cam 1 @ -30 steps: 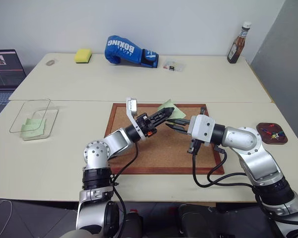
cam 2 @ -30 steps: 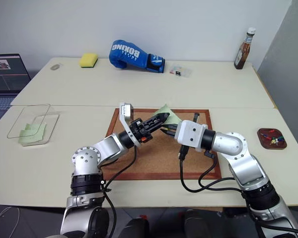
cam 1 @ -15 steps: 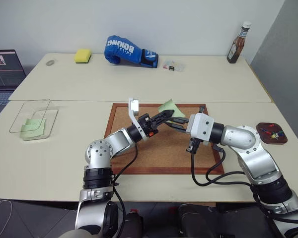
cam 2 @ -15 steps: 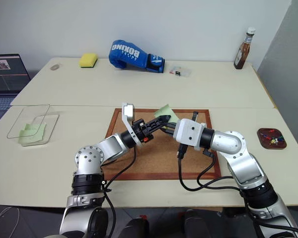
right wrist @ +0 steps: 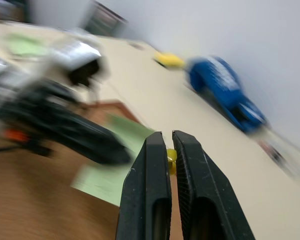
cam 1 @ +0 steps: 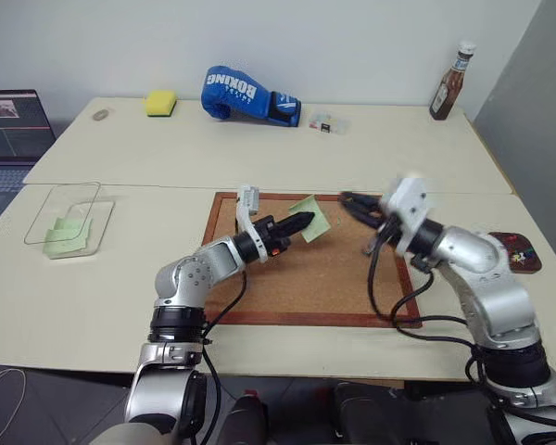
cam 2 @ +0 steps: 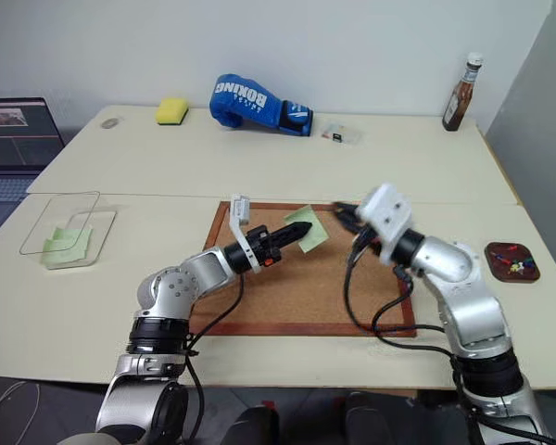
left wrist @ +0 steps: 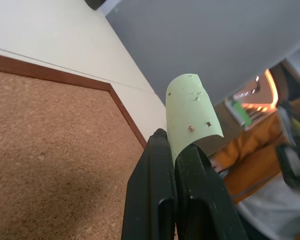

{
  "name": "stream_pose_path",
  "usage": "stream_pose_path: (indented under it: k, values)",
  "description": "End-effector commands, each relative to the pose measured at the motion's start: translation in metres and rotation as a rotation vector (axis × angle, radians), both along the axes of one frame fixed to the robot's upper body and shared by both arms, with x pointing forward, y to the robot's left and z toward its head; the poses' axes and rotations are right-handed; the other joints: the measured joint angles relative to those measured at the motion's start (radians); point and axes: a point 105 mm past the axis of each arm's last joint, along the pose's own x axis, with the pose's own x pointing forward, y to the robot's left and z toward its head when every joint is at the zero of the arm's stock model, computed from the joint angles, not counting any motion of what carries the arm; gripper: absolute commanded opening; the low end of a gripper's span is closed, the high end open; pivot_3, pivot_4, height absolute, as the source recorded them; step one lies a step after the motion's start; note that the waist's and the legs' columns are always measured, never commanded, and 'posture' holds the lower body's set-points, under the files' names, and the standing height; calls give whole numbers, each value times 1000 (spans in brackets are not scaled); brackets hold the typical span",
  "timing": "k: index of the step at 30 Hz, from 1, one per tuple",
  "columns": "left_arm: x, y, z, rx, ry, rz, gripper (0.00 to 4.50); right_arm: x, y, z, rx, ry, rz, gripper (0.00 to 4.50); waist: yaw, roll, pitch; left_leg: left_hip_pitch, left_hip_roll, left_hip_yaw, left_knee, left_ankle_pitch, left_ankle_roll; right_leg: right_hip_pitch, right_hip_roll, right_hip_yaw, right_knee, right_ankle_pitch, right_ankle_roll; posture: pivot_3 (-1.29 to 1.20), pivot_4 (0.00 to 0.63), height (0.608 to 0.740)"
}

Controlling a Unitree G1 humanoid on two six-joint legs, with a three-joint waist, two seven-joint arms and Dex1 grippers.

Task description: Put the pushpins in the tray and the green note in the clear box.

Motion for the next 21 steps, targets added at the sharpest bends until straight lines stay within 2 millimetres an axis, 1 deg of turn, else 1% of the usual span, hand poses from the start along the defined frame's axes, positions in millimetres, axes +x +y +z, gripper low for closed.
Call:
stream_pose_path:
  k: [1,3,4,6,7,8,9,11,13,15,17,21]
  values:
    - [-23,-28,38,161,-321,-137,43,21,-94,-6,120,108,-452,0,6,0,0,0,0,0,0,0,0,0,0,0,0,0,0,0,150,740]
    - [-33,-42,48,212,-432,-187,43,24,-135,-14,165,156,-635,0,10,0,0,-1,0,0,0,0,0,0,0,0,0,0,0,0,150,740]
    - [-35,-47,49,246,-481,-200,43,24,-150,-16,185,171,-698,0,11,0,0,-1,0,0,0,0,0,-1,0,0,0,0,0,0,150,740]
    - [-41,-60,45,353,-609,-244,43,22,-184,-24,206,203,-834,0,8,0,0,-2,0,1,0,0,0,-2,0,1,-1,0,0,0,150,740]
    - [-44,-66,39,408,-673,-276,43,20,-199,-30,250,241,-884,0,7,1,0,-3,0,2,-1,0,0,-2,0,1,-1,0,0,0,150,740]
    - [-47,-72,35,446,-728,-306,43,19,-213,-35,287,265,-933,0,4,1,0,-2,0,3,-1,0,0,-2,0,2,-1,0,0,0,150,740]
    - [-49,-76,32,466,-761,-324,43,18,-221,-38,312,280,-960,0,2,1,0,-2,0,4,-1,0,1,-2,0,3,-1,0,0,0,150,740]
    - [-49,-80,30,483,-803,-334,43,17,-231,-40,338,286,-994,0,-3,1,0,-2,0,5,-1,0,1,-2,0,4,-1,0,0,0,150,740]
    - [-49,-83,29,491,-829,-334,43,17,-239,-40,378,298,-1015,0,-13,2,0,-2,0,5,-1,0,1,-3,1,4,0,0,0,0,150,740]
    - [-49,-84,27,486,-831,-335,43,15,-245,-44,413,333,-1030,0,-19,3,0,-2,0,5,-1,0,1,-3,1,4,0,0,0,0,150,740]
    - [-50,-84,26,480,-827,-336,43,14,-247,-48,446,363,-1033,0,-19,3,0,-2,0,5,0,0,1,-3,1,4,1,0,0,0,150,740]
    - [-50,-83,24,480,-822,-339,43,14,-245,-48,474,380,-1024,0,-20,3,0,-3,0,5,0,0,1,-3,1,4,0,0,0,0,150,740]
